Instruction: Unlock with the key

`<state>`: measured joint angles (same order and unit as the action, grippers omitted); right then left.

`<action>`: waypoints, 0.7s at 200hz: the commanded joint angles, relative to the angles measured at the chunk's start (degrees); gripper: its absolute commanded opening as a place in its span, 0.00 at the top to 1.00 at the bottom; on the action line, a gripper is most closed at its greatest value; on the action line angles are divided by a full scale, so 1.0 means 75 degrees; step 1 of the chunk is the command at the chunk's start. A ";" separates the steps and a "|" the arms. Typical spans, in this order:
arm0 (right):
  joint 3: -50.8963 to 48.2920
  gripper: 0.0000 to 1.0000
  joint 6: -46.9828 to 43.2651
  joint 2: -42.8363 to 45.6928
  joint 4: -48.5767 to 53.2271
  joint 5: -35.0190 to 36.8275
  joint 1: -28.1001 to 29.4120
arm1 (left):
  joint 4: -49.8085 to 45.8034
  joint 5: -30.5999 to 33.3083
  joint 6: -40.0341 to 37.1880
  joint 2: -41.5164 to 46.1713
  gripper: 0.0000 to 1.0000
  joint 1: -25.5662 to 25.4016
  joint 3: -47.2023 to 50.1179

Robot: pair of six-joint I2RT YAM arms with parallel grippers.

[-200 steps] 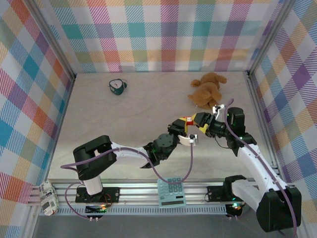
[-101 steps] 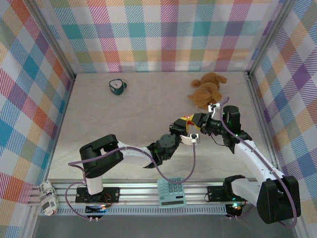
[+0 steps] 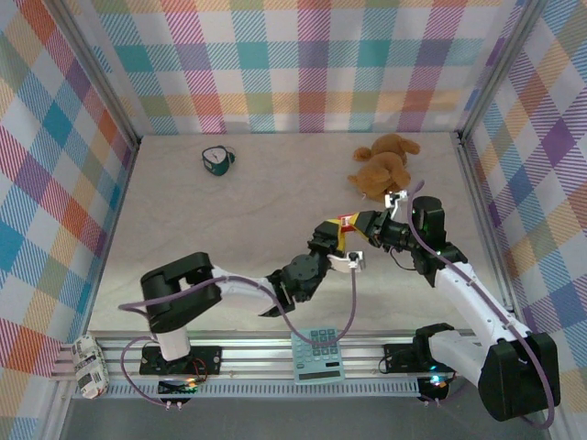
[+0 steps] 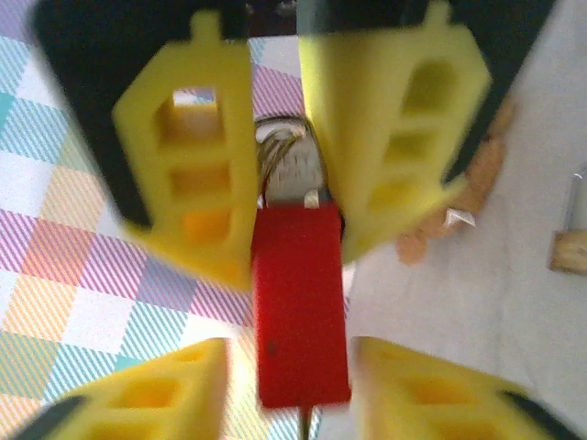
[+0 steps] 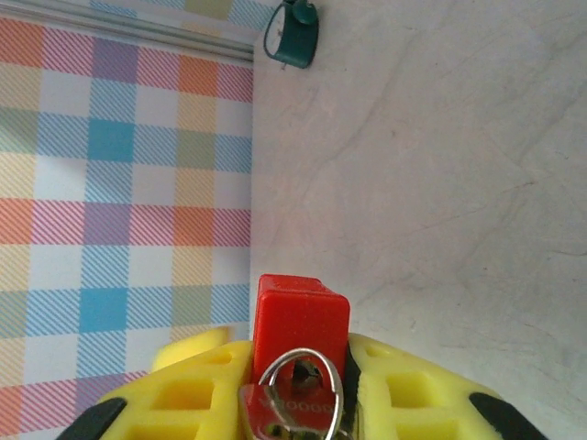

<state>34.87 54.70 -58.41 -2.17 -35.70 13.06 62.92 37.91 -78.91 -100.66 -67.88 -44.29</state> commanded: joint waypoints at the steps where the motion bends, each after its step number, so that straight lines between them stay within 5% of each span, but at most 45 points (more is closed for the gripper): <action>1: 0.0485 0.82 -0.0690 -0.0110 0.0561 0.0396 0.0024 | -0.0754 0.0351 0.0963 0.1214 0.32 -0.0108 0.0513; 41: 0.0691 0.81 -0.0852 -0.0487 0.0420 0.0648 0.0155 | -0.1495 0.1153 0.1385 0.2784 0.11 -0.0269 0.1480; 83: 0.0729 0.81 -0.0827 -0.1053 0.0138 0.1257 0.1434 | -0.2446 0.1994 0.2242 0.4524 0.06 -0.0263 0.1809; 140: 0.0612 0.81 -0.0122 -0.2732 -0.1868 0.2178 0.3297 | -0.3245 0.2556 0.2951 0.5641 0.06 -0.0044 0.2103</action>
<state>38.70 51.77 -74.87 -6.44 -22.87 35.46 42.48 53.67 -60.77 -60.23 -69.25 -30.06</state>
